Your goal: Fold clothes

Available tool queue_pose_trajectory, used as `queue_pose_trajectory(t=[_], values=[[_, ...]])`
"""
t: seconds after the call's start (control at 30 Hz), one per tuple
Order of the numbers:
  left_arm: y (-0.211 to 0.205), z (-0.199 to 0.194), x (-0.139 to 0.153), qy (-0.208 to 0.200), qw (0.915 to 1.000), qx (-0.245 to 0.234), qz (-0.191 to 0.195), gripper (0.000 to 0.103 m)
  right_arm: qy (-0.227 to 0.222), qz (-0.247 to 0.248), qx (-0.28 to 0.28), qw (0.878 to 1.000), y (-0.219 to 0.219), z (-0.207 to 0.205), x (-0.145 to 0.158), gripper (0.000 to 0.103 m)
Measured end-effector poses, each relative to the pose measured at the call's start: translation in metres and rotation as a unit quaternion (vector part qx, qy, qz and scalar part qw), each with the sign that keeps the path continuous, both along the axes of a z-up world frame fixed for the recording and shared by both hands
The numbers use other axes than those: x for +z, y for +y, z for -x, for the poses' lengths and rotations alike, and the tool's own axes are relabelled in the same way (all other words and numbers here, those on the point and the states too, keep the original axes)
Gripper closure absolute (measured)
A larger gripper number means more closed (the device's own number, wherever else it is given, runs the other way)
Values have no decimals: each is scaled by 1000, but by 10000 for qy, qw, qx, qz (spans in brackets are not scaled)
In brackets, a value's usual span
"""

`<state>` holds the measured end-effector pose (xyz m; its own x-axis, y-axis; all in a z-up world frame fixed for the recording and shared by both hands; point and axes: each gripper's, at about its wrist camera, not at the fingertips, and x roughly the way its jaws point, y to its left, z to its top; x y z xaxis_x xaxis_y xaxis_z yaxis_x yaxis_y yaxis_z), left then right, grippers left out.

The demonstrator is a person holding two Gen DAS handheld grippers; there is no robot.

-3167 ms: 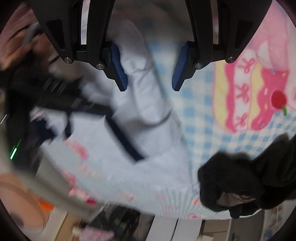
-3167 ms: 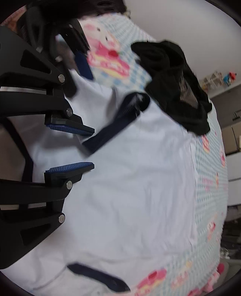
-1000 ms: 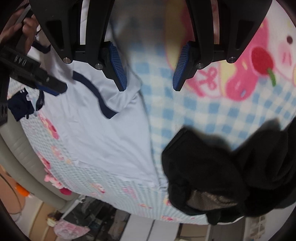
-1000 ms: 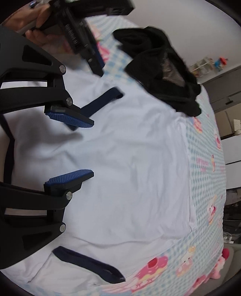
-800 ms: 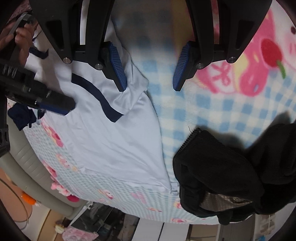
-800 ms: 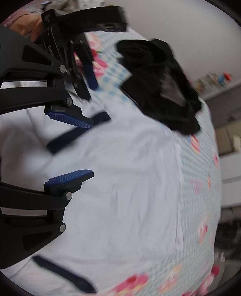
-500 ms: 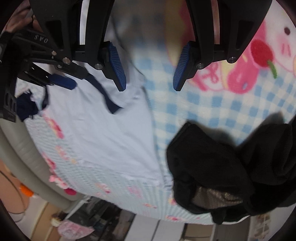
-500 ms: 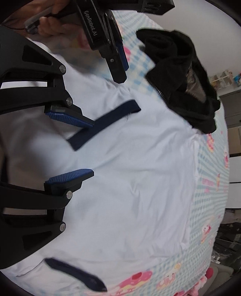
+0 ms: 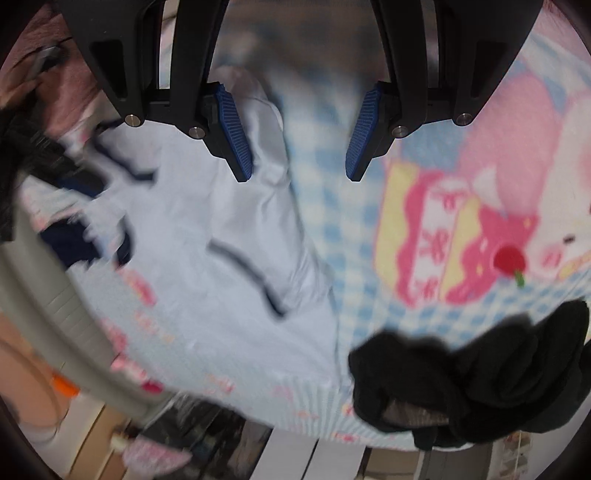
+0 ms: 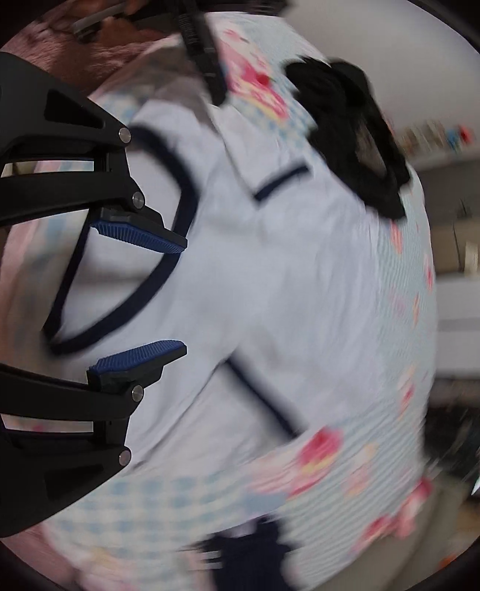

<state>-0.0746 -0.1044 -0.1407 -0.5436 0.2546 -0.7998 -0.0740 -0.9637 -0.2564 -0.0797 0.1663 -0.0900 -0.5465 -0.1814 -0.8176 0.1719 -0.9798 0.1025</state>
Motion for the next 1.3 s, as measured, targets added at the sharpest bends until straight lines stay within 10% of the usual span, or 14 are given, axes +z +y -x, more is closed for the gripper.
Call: queue_pose_trajectory(t=[0.13, 0.37, 0.7, 1.0, 1.3], values=[[20, -6, -6, 25, 9975, -81, 708, 48, -226, 226, -529, 9981, 39, -1, -11, 52], [13, -8, -11, 91, 9975, 251, 647, 41, -409, -395, -689, 9960, 50, 0, -33, 49], [26, -22, -6, 307, 9980, 259, 491, 43, 19, 118, -1084, 9940, 86, -9, -27, 45], [6, -34, -8, 400, 9944, 371, -909, 43, 469, 197, -1224, 9912, 93, -15, -21, 45], [-14, -46, -17, 187, 9853, 852, -1467, 43, 209, 199, -1545, 9876, 111, -27, -35, 45]])
